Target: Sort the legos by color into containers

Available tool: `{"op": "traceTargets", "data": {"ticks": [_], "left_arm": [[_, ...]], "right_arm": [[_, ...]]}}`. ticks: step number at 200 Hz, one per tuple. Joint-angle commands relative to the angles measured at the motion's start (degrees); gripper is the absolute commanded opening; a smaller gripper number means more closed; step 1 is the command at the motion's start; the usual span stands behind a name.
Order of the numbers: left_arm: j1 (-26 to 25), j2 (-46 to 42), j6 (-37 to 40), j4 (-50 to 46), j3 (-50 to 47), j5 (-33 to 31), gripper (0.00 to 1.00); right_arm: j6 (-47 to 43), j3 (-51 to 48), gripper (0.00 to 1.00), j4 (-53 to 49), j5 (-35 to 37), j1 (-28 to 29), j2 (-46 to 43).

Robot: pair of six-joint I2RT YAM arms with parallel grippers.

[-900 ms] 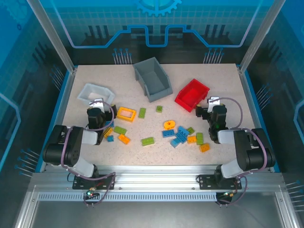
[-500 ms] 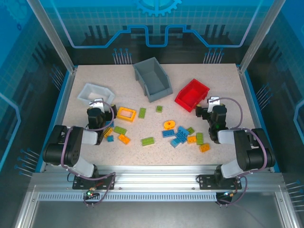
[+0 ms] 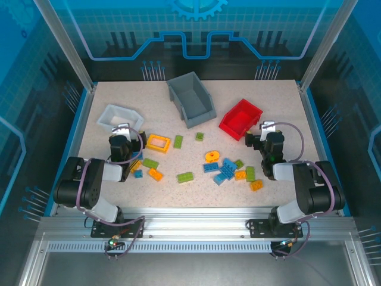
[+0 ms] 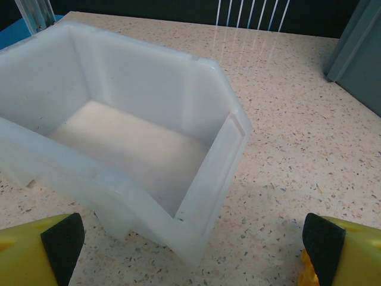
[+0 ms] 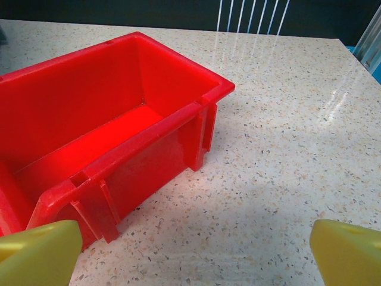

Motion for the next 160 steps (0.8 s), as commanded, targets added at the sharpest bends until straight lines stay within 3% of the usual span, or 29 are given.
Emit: {"op": "traceTargets", "data": {"ticks": [1,25,45,55,68,76,87,95,105,121,135,160], "left_arm": [[-1.92,-7.82,2.34,1.46,-2.58,-3.09,0.99],[-8.19,-26.26,5.5,-6.75,-3.86,-11.54,0.99],[-11.48,-38.14,4.21,-24.47,3.87,-14.69,0.99],[-11.65,-40.52,-2.36,-35.61,10.59,-18.74,0.99],[-10.97,-40.92,-21.68,-63.12,21.94,-24.25,0.99],[-9.11,-39.9,-27.89,-71.79,26.68,-21.08,0.99],[-0.91,-36.95,-29.79,-75.22,30.52,-3.53,0.99],[4.7,-31.58,-34.48,-82.76,35.14,2.8,0.99],[8.53,-24.43,-37.24,-92.85,42.07,4.88,0.99],[11.69,-15.25,-36.23,-99.26,49.12,6.38,0.99],[13.92,-10.13,-36.0,-98.61,51.18,9.5,0.99],[14.86,-0.4,-34.46,-95.73,54.94,9.71,0.93]], "right_arm": [[0.33,2.51,1.0,-8.58,-0.79,-0.51,-6.74],[0.8,5.01,1.0,-18.92,-1.0,0.83,-21.8],[1.45,11.95,1.0,-28.97,1.37,5.57,-34.39],[5.06,18.16,1.0,-37.22,2.81,7.67,-36.98],[18.24,27.99,1.0,-53.58,3.02,7.41,-36.23],[25.98,33.04,1.0,-62.48,2.34,6.63,-34.63],[30.38,36.92,1.0,-68.71,-5.25,4.26,-32.03],[30.37,39.37,1.0,-70.85,-11.29,3.52,-29.85],[31.73,42.25,0.99,-74.96,-12.49,4.26,-27.17],[33.04,44.76,0.85,-78.54,-12.35,6.24,-23.89],[33.2,46.76,0.78,-80.56,-12.92,7.33,-20.33],[33.42,49.92,0.77,-84.3,-14.62,7.46,-12.7]]}}
